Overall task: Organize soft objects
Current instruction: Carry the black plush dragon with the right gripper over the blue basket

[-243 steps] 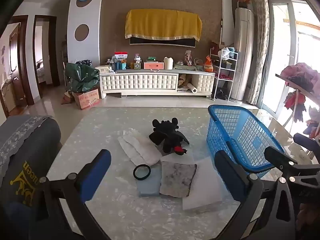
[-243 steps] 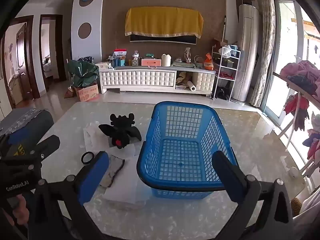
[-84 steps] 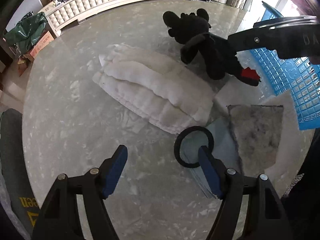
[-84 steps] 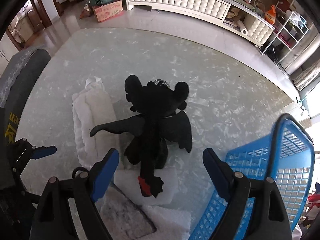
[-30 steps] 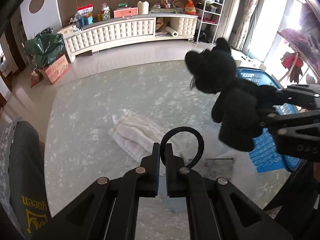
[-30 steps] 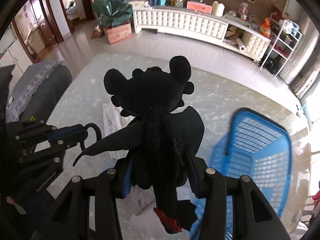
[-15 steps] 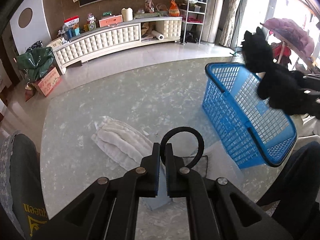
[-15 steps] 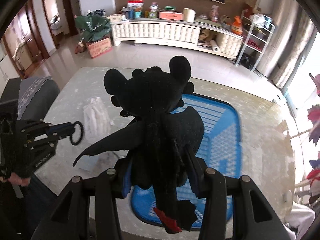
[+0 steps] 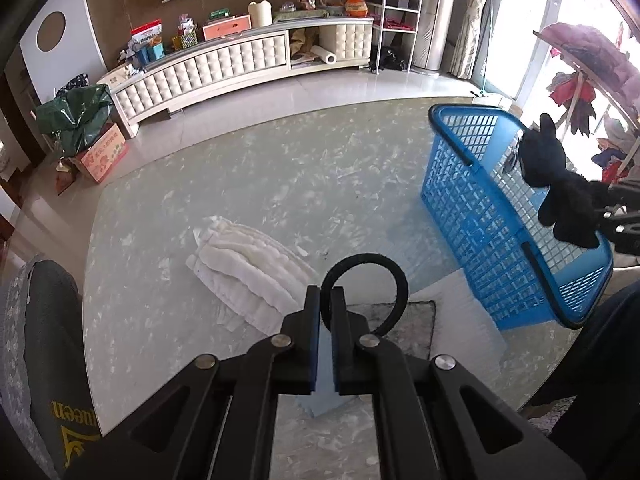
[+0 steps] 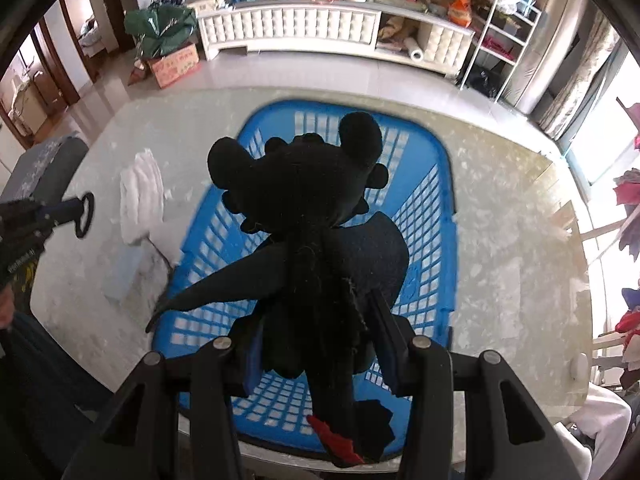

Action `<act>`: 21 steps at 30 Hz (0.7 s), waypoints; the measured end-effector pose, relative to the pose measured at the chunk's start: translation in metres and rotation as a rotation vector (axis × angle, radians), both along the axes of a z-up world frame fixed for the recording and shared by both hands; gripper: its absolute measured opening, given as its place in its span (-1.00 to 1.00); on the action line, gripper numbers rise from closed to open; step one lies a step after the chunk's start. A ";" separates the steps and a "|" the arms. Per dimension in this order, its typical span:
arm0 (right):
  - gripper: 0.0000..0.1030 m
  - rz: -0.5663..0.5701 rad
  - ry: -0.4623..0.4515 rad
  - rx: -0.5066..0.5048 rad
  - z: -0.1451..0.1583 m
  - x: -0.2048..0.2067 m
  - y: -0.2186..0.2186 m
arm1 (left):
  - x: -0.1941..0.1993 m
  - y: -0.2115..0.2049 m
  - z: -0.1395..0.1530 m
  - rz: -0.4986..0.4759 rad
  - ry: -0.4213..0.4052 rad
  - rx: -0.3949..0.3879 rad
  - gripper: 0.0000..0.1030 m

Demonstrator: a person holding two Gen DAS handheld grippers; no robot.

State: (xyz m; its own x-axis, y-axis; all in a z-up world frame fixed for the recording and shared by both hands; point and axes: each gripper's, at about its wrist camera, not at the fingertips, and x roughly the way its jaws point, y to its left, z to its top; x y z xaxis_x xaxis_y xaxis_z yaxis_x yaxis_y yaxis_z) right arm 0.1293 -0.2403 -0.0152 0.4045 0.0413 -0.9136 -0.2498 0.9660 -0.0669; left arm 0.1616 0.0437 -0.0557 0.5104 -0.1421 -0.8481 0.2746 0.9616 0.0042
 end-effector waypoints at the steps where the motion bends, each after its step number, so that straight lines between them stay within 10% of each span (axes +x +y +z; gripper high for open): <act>1: -0.16 0.006 0.011 -0.006 -0.006 0.003 0.000 | 0.000 0.001 0.000 0.002 0.002 0.002 -0.92; 21: -0.15 0.185 0.108 -0.086 -0.078 0.029 0.021 | 0.009 -0.004 -0.013 0.003 0.047 0.025 -0.92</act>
State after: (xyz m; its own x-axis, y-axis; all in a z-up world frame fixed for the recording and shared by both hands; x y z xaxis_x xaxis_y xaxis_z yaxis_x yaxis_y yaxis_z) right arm 0.1588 -0.2189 -0.0930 0.2973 0.0254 -0.9544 -0.4320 0.8950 -0.1108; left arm 0.1709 0.0397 -0.0689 0.4700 -0.1193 -0.8746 0.2722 0.9621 0.0151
